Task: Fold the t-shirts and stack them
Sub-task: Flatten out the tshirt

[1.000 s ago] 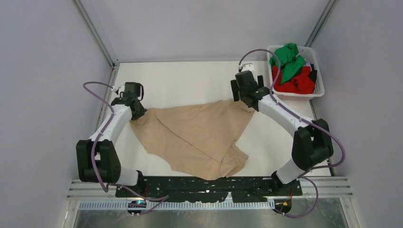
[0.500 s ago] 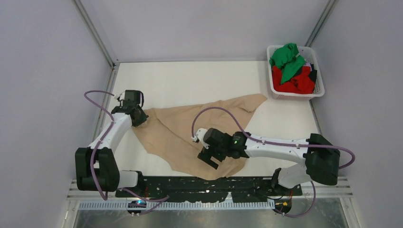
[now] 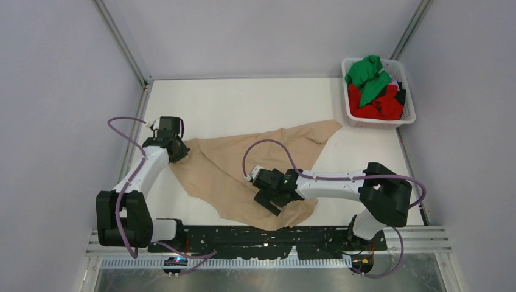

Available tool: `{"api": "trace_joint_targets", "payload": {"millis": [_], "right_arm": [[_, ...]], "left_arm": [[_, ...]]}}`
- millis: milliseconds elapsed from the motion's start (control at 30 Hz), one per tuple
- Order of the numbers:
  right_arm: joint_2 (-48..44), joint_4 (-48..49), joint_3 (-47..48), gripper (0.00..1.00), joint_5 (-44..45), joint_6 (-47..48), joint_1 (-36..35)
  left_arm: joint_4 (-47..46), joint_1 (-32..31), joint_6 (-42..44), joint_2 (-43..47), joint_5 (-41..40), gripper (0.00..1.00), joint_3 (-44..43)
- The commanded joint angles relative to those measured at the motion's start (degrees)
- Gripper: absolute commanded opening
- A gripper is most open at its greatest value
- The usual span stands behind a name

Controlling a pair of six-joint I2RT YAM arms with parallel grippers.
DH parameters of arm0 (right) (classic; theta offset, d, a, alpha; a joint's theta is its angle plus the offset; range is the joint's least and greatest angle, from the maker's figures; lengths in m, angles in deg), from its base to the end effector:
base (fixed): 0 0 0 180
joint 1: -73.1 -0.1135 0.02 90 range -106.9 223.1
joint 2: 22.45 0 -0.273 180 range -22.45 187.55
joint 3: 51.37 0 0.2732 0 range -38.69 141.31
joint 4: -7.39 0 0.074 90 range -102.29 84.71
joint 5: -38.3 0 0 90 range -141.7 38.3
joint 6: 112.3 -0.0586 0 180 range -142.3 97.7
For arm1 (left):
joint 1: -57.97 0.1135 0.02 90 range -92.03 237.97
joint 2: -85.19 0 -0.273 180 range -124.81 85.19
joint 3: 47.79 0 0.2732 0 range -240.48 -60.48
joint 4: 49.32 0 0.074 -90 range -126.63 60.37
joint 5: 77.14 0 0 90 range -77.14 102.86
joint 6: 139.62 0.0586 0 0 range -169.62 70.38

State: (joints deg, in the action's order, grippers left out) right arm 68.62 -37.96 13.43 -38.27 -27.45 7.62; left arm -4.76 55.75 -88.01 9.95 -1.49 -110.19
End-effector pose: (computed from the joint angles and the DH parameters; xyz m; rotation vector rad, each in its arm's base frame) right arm 0.1416 0.2777 0.1412 -1.3347 2.4006 -0.0070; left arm 0.2876 0.0034 0.2066 -0.8720 2.3708 0.0419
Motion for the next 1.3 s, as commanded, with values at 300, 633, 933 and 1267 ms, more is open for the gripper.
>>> {"api": "trace_joint_targets", "payload": {"millis": [300, 633, 933, 1267], "right_arm": [[-2.97, -1.02, 1.36, 0.8, 5.11, -3.11, 3.29], [-6.57, -2.08, 1.06, 0.77, -0.68, -1.73, 4.21], [-4.58, -3.23, 1.42, 0.76, 0.12, -3.35, 5.88], [-3.86, -2.18, 1.03, 0.7, -7.01, -4.01, 5.57]], "left_arm": [[-2.43, 0.34, 0.25, 2.43, -0.15, 0.0, 0.43], [-2.55, 0.29, 0.25, 2.19, -0.15, 0.0, 0.22], [-2.83, 0.3, 0.33, 1.97, 0.27, 0.0, 0.04], [-3.05, 0.3, 0.51, 2.08, 0.81, 0.0, 0.2]]}}
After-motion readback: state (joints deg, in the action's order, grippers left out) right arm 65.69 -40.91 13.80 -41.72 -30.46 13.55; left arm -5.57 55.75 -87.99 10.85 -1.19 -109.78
